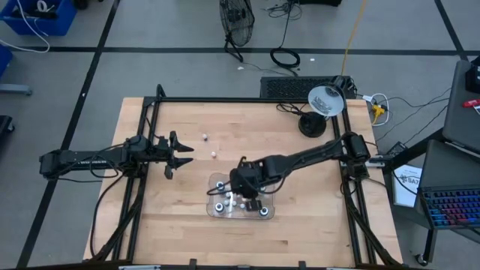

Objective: Pick & Place food coloring
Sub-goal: Put the small black food coloring bottle into the bin

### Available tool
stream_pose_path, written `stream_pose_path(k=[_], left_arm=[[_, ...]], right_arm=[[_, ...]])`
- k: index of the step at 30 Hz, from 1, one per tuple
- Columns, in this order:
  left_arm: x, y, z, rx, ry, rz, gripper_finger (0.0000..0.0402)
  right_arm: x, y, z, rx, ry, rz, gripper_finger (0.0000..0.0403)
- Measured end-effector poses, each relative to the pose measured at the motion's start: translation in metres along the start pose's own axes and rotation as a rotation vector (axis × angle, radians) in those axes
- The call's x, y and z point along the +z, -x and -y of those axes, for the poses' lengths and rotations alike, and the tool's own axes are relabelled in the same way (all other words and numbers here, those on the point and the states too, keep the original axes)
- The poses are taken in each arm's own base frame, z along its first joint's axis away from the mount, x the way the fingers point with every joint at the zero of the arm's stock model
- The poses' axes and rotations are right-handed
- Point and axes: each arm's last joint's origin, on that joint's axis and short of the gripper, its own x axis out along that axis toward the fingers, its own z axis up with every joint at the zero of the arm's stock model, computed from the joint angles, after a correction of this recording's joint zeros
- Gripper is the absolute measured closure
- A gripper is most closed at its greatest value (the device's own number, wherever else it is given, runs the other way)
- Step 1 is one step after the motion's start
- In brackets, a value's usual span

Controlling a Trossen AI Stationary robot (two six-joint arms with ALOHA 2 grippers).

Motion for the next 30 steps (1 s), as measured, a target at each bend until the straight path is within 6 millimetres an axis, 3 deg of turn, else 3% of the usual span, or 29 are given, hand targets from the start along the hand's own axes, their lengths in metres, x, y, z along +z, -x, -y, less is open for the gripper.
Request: stream_pose_path(k=[7, 16, 23, 27, 30], left_arm=[[0.0, 0.0, 0.0, 0.0, -0.001, 0.0, 0.0215], [0.0, 0.0, 0.0, 0.0, 0.0, 0.0, 0.0215], [0.0, 0.0, 0.0, 0.0, -0.001, 0.0, 0.0215], [0.0, 0.0, 0.0, 0.0, -0.001, 0.0, 0.0215], [0.0, 0.0, 0.0, 0.0, 0.0, 0.0, 0.0215]], right_arm=[[-0.02, -0.024, 0.008, -0.072, -0.067, 0.005, 0.0359], [-0.031, -0.034, 0.01, -0.073, -0.081, -0.01, 0.0356], [-0.03, -0.034, 0.01, -0.072, -0.082, -0.001, 0.0262], [-0.028, -0.032, 0.009, -0.07, -0.081, 0.025, 0.024], [-0.024, -0.016, 0.008, -0.068, -0.08, 0.06, 0.0237]])
